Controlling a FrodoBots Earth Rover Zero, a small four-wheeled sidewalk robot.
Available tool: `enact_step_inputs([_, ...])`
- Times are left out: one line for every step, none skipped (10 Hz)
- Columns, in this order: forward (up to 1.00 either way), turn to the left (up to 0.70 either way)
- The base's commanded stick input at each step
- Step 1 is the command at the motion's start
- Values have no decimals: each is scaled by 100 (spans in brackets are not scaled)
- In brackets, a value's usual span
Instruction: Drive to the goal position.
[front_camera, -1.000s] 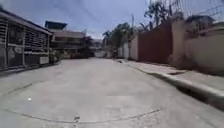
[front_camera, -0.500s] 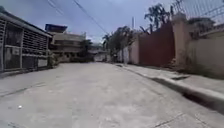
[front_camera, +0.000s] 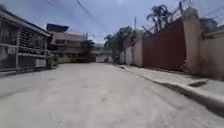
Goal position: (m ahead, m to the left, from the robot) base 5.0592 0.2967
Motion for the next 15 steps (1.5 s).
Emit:
enact_step_inputs([100, 3])
enact_step_inputs([100, 3])
enact_step_inputs([100, 3])
enact_step_inputs([100, 3])
enact_step_inputs([100, 3])
enact_step_inputs([100, 3])
enact_step_inputs([100, 3])
enact_step_inputs([100, 3])
enact_step_inputs([100, 3])
enact_step_inputs([100, 3])
enact_step_inputs([100, 3])
enact_step_inputs([100, 3])
enact_step_inputs([100, 3])
enact_step_inputs([100, 3])
enact_step_inputs([100, 3])
